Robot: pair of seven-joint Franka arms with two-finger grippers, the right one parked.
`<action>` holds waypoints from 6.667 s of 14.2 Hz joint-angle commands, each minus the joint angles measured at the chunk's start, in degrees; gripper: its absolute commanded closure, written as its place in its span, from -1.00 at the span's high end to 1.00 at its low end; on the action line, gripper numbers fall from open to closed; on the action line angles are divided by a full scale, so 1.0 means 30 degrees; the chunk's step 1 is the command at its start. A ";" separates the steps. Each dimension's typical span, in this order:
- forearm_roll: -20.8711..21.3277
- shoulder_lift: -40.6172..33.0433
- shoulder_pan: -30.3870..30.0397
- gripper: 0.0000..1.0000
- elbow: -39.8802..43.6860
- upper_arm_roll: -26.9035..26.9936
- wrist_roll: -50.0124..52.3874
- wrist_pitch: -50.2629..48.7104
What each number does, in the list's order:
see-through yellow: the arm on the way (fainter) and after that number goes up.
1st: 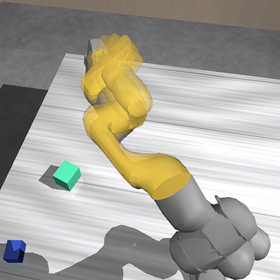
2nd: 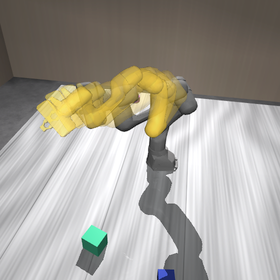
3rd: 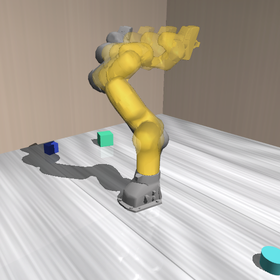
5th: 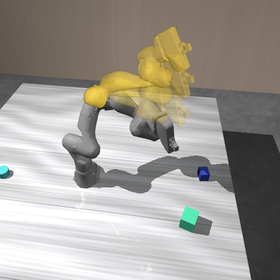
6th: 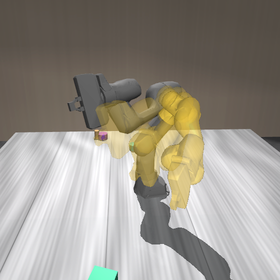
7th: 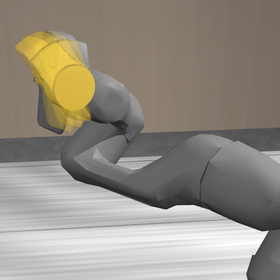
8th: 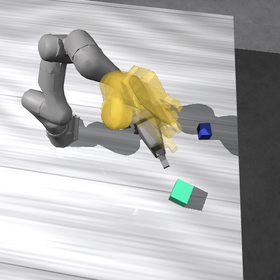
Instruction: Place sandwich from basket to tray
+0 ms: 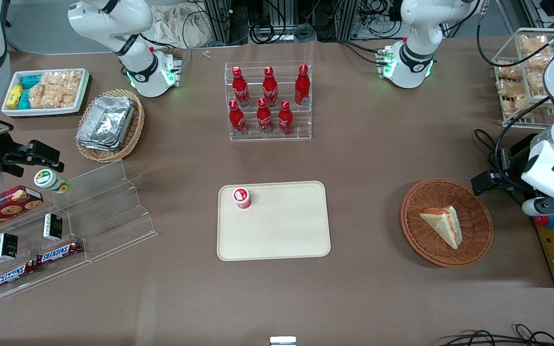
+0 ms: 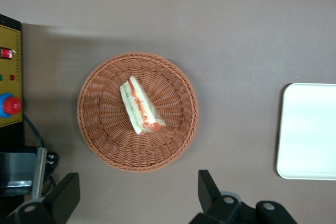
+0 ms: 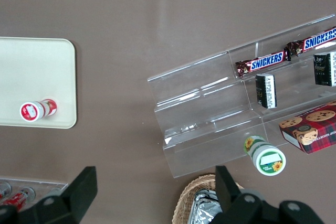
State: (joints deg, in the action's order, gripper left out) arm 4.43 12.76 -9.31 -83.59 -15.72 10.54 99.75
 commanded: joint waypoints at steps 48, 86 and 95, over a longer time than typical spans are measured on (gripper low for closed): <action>0.0985 0.4097 -0.1496 -0.08 -0.8670 0.0055 0.7679 1.1956; 0.3616 0.9132 0.7175 -1.00 0.0090 -0.4867 1.2687 0.7382; 0.5262 1.0572 0.7058 -0.20 0.0090 -0.4574 1.2748 0.8411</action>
State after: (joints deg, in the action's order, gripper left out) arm 18.67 43.98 11.63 -84.67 -29.52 47.60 124.39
